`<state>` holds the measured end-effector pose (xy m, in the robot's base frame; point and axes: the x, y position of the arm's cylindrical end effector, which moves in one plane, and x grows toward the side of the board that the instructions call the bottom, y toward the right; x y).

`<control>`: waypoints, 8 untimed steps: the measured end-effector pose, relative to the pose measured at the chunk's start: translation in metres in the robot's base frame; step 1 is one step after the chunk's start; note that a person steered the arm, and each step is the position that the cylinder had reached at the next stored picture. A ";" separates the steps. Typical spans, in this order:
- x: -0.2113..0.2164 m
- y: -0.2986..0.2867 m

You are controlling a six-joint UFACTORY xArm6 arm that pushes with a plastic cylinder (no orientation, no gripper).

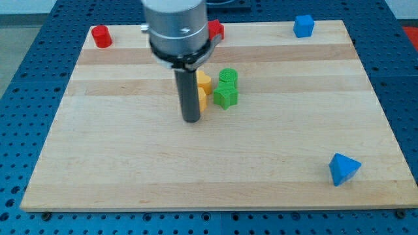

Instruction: Push the blue triangle towards bottom left

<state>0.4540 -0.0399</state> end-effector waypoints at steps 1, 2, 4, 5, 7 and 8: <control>-0.020 0.018; -0.007 0.006; 0.024 -0.047; 0.024 -0.047; 0.027 0.070; 0.028 0.190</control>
<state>0.4817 0.1503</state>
